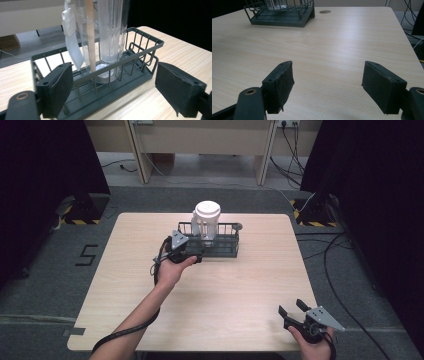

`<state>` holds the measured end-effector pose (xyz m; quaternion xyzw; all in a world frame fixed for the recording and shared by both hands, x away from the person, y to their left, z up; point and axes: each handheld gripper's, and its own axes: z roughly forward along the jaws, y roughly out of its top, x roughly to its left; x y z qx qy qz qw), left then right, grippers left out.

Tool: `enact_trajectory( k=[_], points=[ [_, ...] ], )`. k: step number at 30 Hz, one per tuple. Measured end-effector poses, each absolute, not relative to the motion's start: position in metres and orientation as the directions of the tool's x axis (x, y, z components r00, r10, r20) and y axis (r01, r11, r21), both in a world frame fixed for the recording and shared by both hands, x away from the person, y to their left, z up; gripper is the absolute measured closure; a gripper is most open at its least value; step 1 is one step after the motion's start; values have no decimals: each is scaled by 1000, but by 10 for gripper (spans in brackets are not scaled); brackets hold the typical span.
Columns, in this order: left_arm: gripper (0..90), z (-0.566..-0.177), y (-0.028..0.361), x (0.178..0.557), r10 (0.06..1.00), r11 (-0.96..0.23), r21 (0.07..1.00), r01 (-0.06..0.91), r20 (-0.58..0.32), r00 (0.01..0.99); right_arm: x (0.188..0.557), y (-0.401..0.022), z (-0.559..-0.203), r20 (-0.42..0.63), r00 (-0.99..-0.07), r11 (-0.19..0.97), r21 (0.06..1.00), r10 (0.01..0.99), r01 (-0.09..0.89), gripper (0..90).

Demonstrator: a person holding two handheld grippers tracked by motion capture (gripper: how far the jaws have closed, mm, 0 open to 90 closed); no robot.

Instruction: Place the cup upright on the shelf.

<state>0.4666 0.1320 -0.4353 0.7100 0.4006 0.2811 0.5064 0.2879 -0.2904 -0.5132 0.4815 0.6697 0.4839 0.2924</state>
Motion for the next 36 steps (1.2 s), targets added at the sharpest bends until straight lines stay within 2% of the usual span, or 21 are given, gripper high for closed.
enact_trajectory(
  k=[36],
  points=[
    [147, -443, 180, 409, 856, -156, 952, 265, -4, 516, 288, -290, -513, 75, -362, 66, 930, 929, 362, 262]
  ],
)
